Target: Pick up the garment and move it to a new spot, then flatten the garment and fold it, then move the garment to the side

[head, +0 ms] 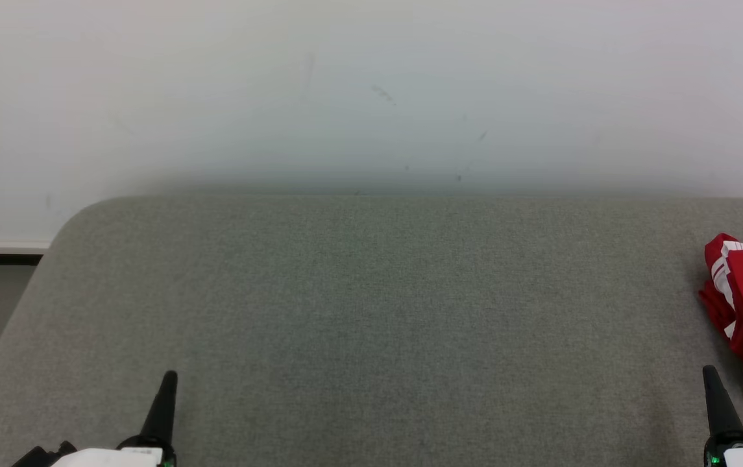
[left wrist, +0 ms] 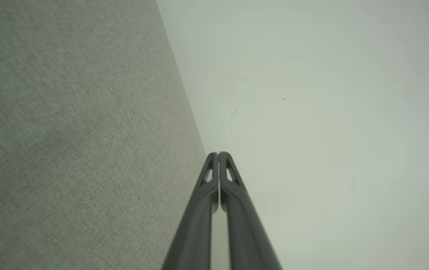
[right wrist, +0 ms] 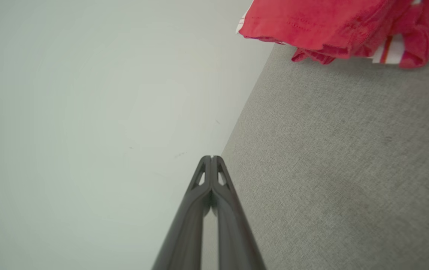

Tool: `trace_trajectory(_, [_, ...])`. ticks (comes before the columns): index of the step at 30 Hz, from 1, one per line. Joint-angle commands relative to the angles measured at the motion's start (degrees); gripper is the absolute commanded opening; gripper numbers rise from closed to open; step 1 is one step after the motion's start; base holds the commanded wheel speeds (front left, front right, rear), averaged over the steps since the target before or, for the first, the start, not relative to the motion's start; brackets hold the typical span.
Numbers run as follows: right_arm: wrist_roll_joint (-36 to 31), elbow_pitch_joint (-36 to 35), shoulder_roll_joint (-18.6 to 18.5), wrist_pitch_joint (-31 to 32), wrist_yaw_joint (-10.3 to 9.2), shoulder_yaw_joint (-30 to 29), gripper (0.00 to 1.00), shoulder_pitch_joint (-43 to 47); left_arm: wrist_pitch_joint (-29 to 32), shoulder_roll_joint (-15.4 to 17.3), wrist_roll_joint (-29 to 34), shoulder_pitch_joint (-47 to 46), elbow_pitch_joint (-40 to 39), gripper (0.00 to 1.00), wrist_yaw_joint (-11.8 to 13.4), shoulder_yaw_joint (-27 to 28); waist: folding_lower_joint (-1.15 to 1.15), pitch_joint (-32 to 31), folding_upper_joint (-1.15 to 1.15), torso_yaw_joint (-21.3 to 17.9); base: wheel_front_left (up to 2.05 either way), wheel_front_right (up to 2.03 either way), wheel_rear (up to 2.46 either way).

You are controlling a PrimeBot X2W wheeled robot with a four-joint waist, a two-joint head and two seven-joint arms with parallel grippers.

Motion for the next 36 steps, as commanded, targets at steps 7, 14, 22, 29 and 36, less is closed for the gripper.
trace_trajectory(7, [4.46, -0.5, -0.12, 1.12, -0.09, 0.18, 0.0, -1.51, 1.14, 0.18, -4.76, -1.6, -0.06, 0.0, -0.72, 0.78, 0.0, 0.26, 0.0, 0.06, 0.0, 0.0, 0.0])
trace_trajectory(14, [7.37, -0.49, -0.1, 1.88, -0.1, 0.26, 0.0, -1.91, 1.88, 0.17, -7.43, -2.03, 0.05, 0.0, -0.95, 1.24, 0.0, 0.46, 0.0, 0.1, 0.0, 0.0, 0.0])
trace_trajectory(22, [11.0, -0.47, -0.07, 2.68, -0.1, 0.39, 0.0, -2.52, 2.67, 0.16, -11.0, -2.63, 0.17, 0.0, -1.2, 1.76, 0.0, 0.74, 0.0, 0.16, 0.0, 0.0, 0.0])
trace_trajectory(29, [13.95, -0.43, -0.04, 3.46, -0.11, 0.48, 0.0, -2.93, 3.43, 0.15, -13.92, -3.11, 0.29, 0.0, -1.58, 2.14, 0.0, 0.98, 0.0, 0.22, 0.0, 0.0, 0.0])
trace_trajectory(36, [14.99, -0.41, -0.03, 3.69, -0.11, 0.52, 0.0, -3.23, 3.74, 0.15, -15.36, -3.27, 0.33, 0.0, -1.65, 2.29, 0.0, 1.1, 0.0, 0.24, 0.0, 0.0, 0.0])
